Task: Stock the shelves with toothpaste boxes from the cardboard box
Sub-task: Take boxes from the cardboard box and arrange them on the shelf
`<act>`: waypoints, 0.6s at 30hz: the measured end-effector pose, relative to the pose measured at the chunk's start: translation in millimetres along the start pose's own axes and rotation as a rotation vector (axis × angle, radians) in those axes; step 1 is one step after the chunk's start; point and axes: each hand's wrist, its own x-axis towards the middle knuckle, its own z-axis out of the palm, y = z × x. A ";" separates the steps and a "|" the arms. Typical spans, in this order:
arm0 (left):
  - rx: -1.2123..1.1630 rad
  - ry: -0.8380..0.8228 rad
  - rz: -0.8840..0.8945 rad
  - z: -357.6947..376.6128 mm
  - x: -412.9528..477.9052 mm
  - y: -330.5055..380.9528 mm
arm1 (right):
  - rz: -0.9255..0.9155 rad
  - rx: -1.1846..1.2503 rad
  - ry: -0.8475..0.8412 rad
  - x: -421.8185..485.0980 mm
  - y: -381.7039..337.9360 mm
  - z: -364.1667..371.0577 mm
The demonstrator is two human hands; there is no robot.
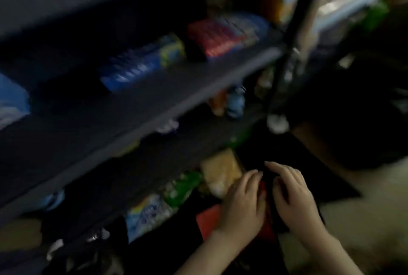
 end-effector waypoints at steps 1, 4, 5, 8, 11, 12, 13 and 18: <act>-0.052 -0.090 -0.033 24.9 -11.3 7.0 | 0.093 -0.012 -0.015 -31.9 20.4 -2.8; -0.105 -0.305 -0.091 102.8 -44.0 16.4 | 0.391 -0.073 -0.085 -128.4 92.0 -6.3; -0.107 -0.368 -0.100 127.4 -52.9 15.4 | 0.479 -0.090 -0.109 -158.0 114.8 -6.6; -0.129 -0.557 -0.114 194.7 -78.7 14.6 | 0.739 -0.160 -0.163 -237.5 171.3 -9.0; -0.148 -0.645 -0.093 245.9 -94.9 23.6 | 0.901 -0.217 -0.162 -287.3 209.7 -10.7; -0.152 -0.664 -0.085 261.2 -98.6 28.8 | 0.941 -0.227 -0.163 -297.0 219.2 -10.5; -0.157 -0.683 -0.066 278.0 -103.2 33.3 | 0.977 -0.232 -0.165 -304.7 228.2 -9.5; 0.041 -0.827 -0.001 353.9 -114.2 47.0 | 1.086 -0.205 -0.199 -326.4 271.4 0.7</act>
